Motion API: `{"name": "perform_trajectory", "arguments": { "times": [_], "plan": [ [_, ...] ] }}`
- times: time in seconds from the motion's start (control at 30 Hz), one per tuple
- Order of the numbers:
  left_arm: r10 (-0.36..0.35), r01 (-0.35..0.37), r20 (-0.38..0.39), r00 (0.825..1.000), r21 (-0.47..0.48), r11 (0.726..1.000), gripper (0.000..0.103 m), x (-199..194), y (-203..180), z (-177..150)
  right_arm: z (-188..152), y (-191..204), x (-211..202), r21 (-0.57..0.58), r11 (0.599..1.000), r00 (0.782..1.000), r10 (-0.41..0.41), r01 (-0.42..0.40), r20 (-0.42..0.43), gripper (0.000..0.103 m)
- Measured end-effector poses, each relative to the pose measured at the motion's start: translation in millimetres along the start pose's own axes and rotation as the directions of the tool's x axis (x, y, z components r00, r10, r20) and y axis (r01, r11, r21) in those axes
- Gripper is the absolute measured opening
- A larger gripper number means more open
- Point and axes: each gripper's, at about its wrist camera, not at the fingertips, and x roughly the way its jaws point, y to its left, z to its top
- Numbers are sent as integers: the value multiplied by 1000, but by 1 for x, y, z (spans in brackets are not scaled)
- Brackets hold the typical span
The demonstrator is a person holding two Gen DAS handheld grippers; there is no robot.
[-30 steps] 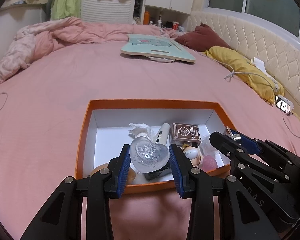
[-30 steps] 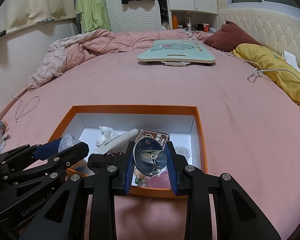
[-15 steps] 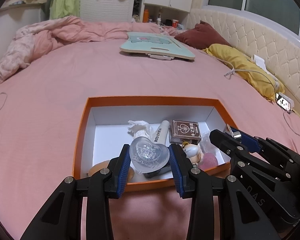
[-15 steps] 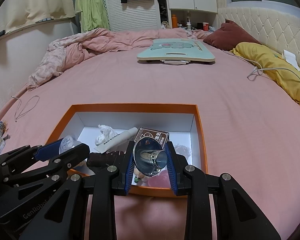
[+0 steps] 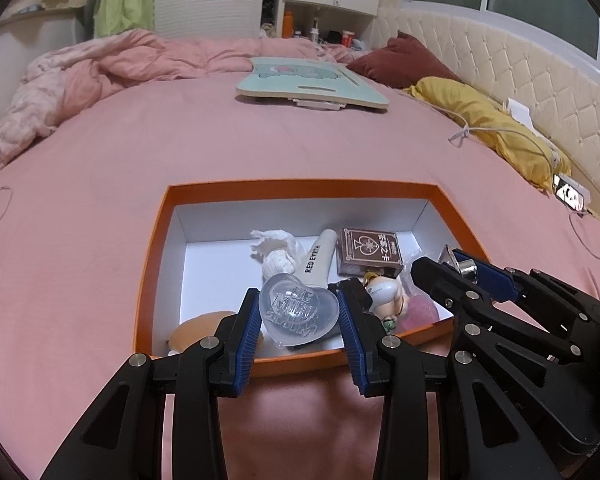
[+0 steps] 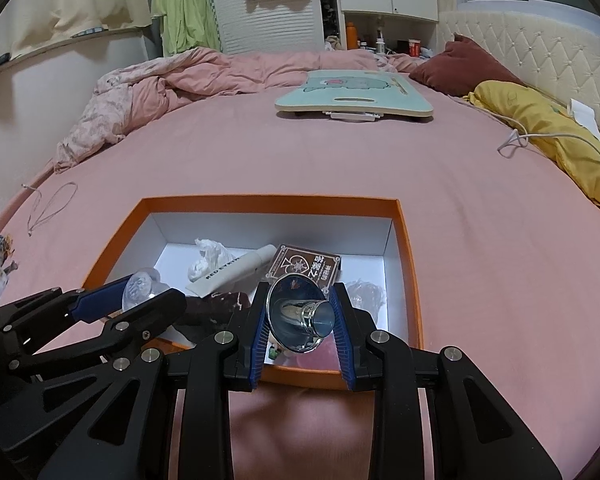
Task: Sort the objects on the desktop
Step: 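Hold the clear heart and metal piece above the box with both tools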
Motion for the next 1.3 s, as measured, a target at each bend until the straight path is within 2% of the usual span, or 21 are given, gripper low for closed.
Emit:
{"name": "perform_trajectory", "arguments": {
  "times": [0.5, 1.07, 1.3],
  "plan": [
    [7, -7, -1, 1000, 17, 1000, 37, 1, 2, 0, -4, -2, 10, -1, 1000, 999, -7, 7, -48, 31],
    [10, -10, 1, 1000, 17, 1000, 37, 0, 3, -1, -4, -1, 12, -8, 1000, 999, -15, 15, -50, 31],
    [-12, 12, 71, 997, -5, 1000, 37, -12, 7, 4, -1, 3, 4, -40, 998, 999, -42, 42, 4, 31]
  ]
}}
